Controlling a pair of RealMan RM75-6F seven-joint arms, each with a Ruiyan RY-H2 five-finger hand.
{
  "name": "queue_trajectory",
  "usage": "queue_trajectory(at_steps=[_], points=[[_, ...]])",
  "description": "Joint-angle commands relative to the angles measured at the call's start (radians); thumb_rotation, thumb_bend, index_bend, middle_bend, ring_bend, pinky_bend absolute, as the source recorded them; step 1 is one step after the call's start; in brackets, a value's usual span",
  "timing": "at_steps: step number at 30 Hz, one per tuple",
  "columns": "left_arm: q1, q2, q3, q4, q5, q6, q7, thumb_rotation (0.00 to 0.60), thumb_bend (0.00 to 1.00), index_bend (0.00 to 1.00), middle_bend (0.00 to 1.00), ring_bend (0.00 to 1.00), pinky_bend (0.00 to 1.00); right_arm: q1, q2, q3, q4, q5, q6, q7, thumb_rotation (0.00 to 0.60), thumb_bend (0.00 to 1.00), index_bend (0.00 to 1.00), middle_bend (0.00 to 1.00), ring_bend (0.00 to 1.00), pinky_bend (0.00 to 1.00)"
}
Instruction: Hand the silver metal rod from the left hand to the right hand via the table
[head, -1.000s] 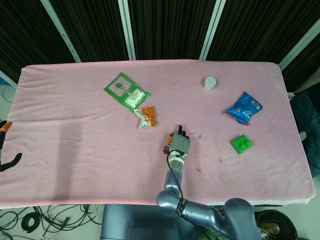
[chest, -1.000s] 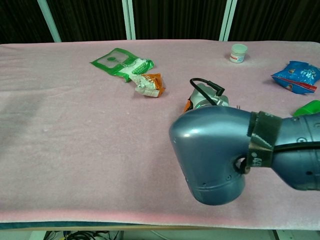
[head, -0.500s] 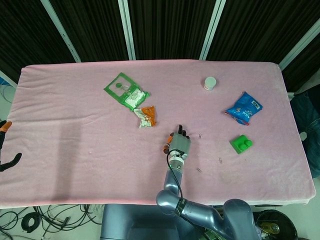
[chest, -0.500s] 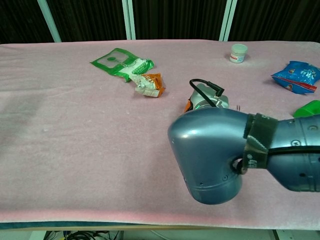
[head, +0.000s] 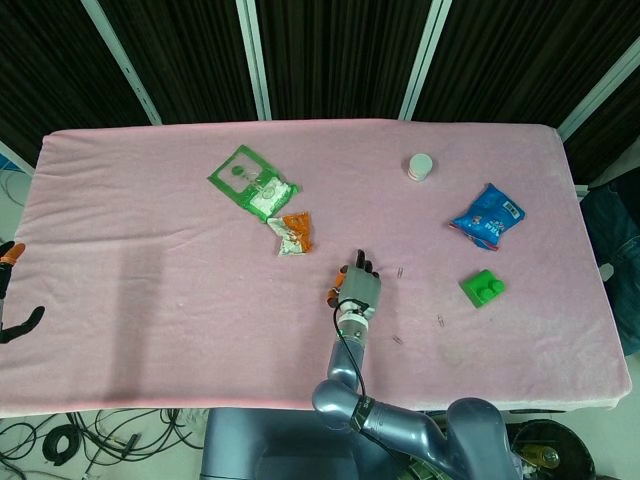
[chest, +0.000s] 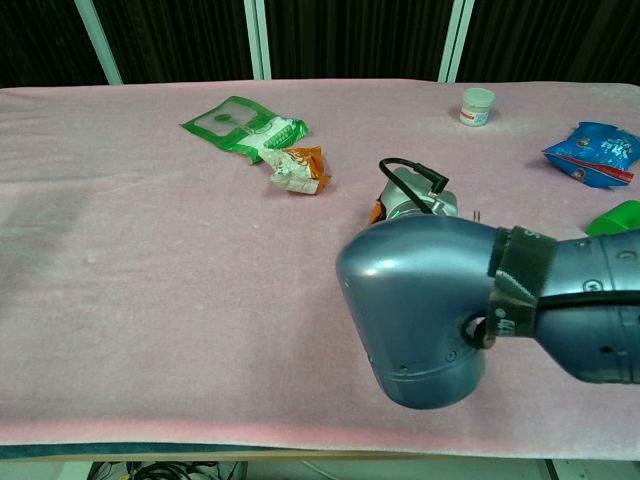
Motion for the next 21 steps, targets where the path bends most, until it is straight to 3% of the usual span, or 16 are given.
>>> queue_trajectory(at_steps=[1,21], points=[[0.0,0.0,0.0,0.0,-0.001,-0.002,0.002,0.6,0.24,0.1,0.06,0.0,0.0,-0.005,0.001,0.002,-0.002,0.001,0.001,-0.008,0.6,0.28,0.56,0.02,0.09,0.21],[0.001,-0.003,-0.004,-0.005,-0.001,-0.002,0.012,0.6,0.24,0.11,0.06,0.0,0.0,-0.027,0.0,0.012,-0.005,0.002,-0.004,-0.054,0.6,0.28,0.56,0.02,0.09,0.21]])
